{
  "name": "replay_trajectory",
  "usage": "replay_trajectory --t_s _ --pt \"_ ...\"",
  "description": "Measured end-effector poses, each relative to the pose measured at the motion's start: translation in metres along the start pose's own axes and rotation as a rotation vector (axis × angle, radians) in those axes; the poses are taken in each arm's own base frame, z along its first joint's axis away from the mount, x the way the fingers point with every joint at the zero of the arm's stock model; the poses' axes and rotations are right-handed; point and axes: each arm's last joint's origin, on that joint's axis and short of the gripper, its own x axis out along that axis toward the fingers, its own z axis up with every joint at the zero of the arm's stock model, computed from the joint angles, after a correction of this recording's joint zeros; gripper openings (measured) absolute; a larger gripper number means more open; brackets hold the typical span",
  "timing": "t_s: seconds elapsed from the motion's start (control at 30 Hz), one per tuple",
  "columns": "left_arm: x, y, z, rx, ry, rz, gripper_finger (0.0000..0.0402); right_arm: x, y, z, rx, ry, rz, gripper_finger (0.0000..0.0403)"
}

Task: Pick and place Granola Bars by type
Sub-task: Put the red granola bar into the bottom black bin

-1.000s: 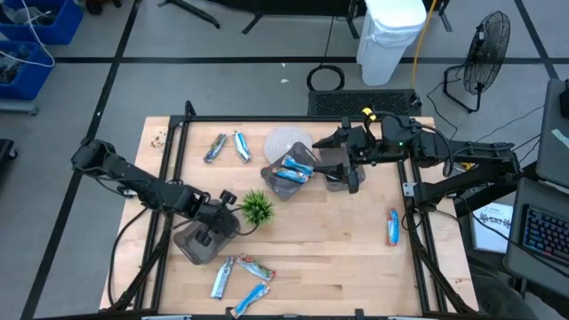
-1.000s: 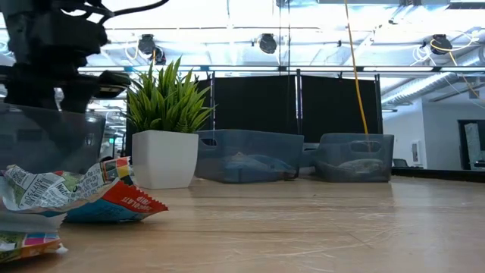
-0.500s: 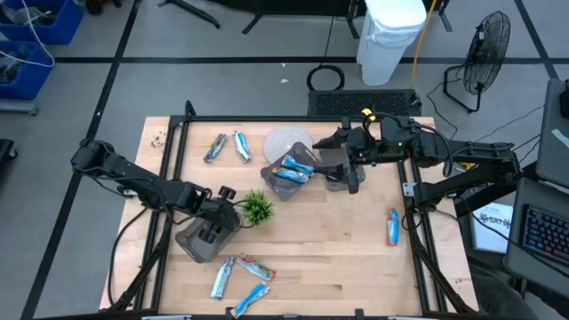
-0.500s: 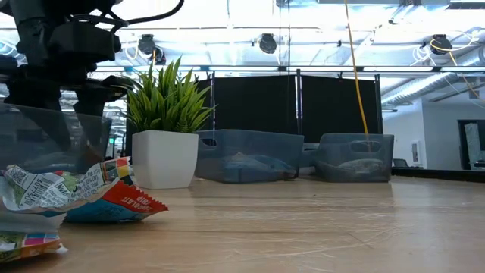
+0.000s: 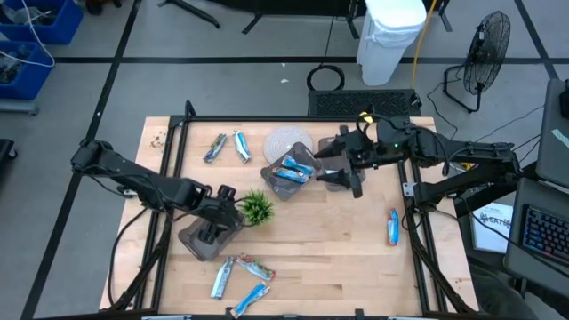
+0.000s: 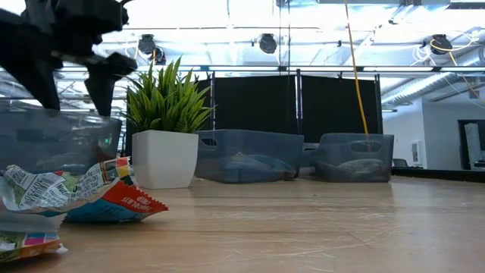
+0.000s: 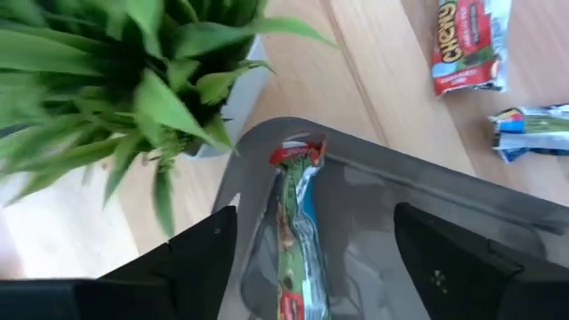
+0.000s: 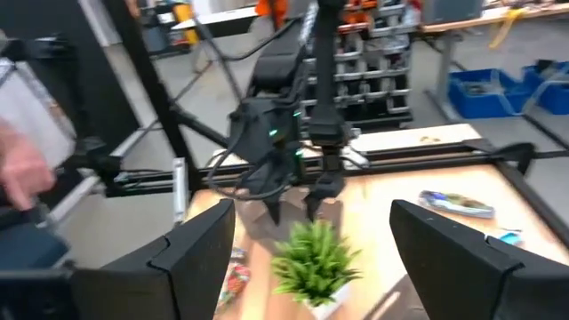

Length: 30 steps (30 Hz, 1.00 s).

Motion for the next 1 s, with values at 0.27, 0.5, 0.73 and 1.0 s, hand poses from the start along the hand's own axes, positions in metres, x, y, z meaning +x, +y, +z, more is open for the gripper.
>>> replay_trajectory --t_s 0.27,0.5,0.73,1.0 --pt "-0.037 0.004 0.016 -0.088 0.035 0.025 0.0325 0.000 0.002 0.000 -0.001 0.012 0.078 0.0288" --pt "-0.076 0.008 0.033 -0.203 -0.005 0.050 0.0313 -0.005 0.005 0.000 -0.004 0.016 0.123 0.0288" --pt "-0.118 0.012 0.055 -0.293 -0.169 0.033 0.0310 -0.008 0.007 -0.002 -0.014 0.047 0.192 0.0288" --pt "-0.164 0.017 0.073 -0.379 -0.369 0.034 0.0310 -0.011 0.017 -0.023 -0.147 0.240 0.297 0.0288"
